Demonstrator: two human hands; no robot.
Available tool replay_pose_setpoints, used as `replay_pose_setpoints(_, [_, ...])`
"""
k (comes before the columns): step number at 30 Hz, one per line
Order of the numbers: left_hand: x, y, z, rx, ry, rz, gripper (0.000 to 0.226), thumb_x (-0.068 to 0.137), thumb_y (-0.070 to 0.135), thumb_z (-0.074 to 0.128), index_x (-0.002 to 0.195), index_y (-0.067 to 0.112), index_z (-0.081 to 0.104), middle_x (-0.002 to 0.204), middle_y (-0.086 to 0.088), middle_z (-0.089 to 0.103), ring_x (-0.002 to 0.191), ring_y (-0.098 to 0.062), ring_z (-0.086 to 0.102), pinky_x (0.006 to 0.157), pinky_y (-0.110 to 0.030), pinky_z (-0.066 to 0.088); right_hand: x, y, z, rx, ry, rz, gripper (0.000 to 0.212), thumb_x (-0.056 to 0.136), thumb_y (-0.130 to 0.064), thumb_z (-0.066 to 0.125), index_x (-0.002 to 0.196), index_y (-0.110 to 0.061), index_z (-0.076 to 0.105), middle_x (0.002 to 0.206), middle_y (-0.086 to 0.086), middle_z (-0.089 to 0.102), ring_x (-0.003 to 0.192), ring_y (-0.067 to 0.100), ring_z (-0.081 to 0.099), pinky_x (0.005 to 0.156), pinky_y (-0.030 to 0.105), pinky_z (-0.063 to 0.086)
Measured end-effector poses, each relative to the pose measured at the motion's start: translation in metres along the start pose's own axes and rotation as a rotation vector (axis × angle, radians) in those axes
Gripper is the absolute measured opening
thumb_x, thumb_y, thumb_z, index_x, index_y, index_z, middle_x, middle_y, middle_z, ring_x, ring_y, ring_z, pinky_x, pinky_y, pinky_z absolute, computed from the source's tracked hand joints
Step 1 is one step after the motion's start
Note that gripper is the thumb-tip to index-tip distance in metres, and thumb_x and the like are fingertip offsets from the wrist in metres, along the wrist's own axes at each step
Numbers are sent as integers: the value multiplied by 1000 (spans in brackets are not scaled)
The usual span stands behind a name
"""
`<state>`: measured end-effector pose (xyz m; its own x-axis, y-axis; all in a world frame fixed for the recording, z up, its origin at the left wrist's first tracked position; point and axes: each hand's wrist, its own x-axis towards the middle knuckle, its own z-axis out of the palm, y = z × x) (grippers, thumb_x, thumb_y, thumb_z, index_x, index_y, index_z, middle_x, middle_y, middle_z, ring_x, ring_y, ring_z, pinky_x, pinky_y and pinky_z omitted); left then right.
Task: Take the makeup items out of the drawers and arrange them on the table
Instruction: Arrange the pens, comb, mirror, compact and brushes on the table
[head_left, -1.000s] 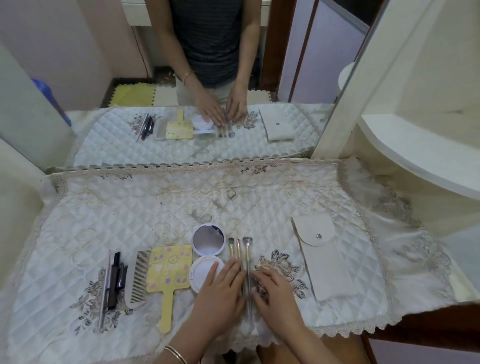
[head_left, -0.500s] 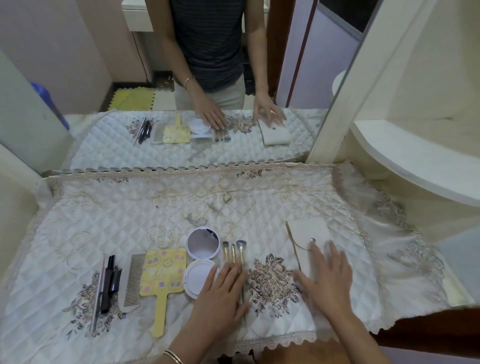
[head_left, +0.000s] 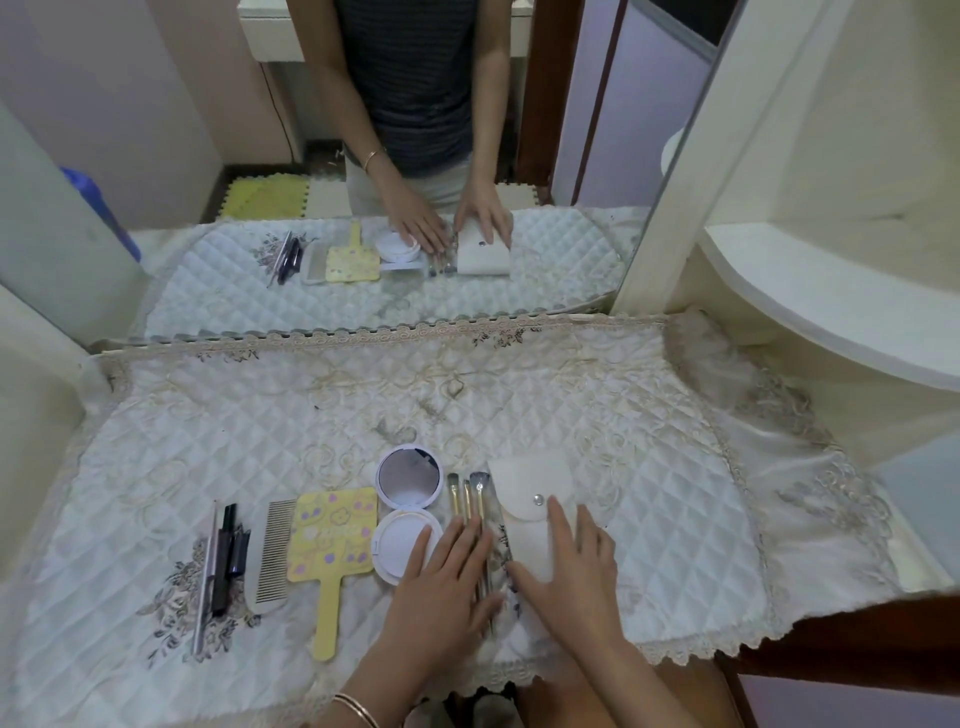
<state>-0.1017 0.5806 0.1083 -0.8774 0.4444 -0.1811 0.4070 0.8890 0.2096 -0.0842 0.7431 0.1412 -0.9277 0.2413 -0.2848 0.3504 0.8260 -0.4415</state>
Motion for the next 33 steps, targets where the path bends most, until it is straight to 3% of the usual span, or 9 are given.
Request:
replay_pose_setpoints(3, [0, 1, -1, -11, -16, 4, 63, 92, 54, 7, 130, 18, 42, 133, 3, 57, 129, -12, 31, 109, -38, 5, -1, -3, 3, 31, 25, -9, 84, 80, -53, 55, 145, -28, 9, 154, 13, 10, 138, 33, 13, 112, 44, 22])
replay_pose_setpoints(10, [-1, 2, 0, -26, -29, -2, 62, 92, 54, 7, 130, 18, 41, 132, 3, 58, 127, -12, 33, 110, -38, 3, 2, -2, 0, 17, 8, -12, 85, 78, -57, 56, 144, -30, 9, 154, 9, 11, 138, 28, 11, 113, 41, 21])
replay_pose_setpoints(14, [-1, 1, 3, -7, 14, 10, 56, 88, 54, 27, 129, 19, 40, 131, 3, 58, 127, -12, 32, 110, -38, 2, 1, -1, -1, 10, 2, -9, 84, 79, -56, 55, 144, -31, 9, 154, 8, 10, 139, 28, 10, 114, 41, 20])
replay_pose_setpoints(19, [-5, -1, -5, -9, 102, 2, 57, 94, 51, 14, 129, 18, 43, 134, -1, 56, 129, -17, 31, 110, -36, 4, 0, -1, -2, 24, -5, -12, 87, 78, -60, 54, 145, -30, 8, 155, 8, 9, 140, 27, 9, 114, 40, 18])
replay_pose_setpoints(23, [-16, -25, -9, 6, 235, -94, 51, 86, 47, 30, 127, 19, 43, 139, -9, 39, 132, -31, 23, 111, -34, 0, -8, 5, -4, 0, -34, -74, 90, 69, -74, 34, 145, -33, 6, 157, 5, 4, 143, 27, 4, 116, 41, 13])
replay_pose_setpoints(25, [-21, -38, -8, -5, 245, -149, 51, 90, 50, 20, 125, 21, 43, 137, -11, 43, 127, -31, 30, 110, -36, 13, -10, 7, -3, -3, -68, -86, 93, 63, -76, 23, 144, -35, 5, 157, 4, 1, 143, 27, 1, 117, 41, 12])
replay_pose_setpoints(28, [-21, -45, -12, -85, 171, -208, 58, 91, 55, 11, 121, 20, 47, 121, -14, 62, 111, -31, 57, 86, -38, 52, -9, 6, -4, 24, -92, -89, 84, 76, -68, 41, 144, -35, 5, 157, 2, 0, 143, 26, 0, 116, 40, 14])
replay_pose_setpoints(30, [-20, -43, -17, -125, 153, -233, 56, 87, 58, 23, 118, 18, 48, 115, -15, 65, 99, -31, 66, 76, -39, 56, -9, 5, -5, 35, -87, -93, 80, 81, -57, 51, 144, -34, 7, 157, 2, 1, 142, 26, 1, 116, 40, 15])
replay_pose_setpoints(33, [-17, -40, -16, -139, 134, -225, 59, 76, 57, 38, 118, 18, 48, 116, -14, 64, 98, -30, 66, 74, -38, 57, -9, 5, -6, 30, -86, -95, 79, 82, -56, 52, 144, -35, 8, 157, 1, 1, 142, 25, 1, 115, 40, 18])
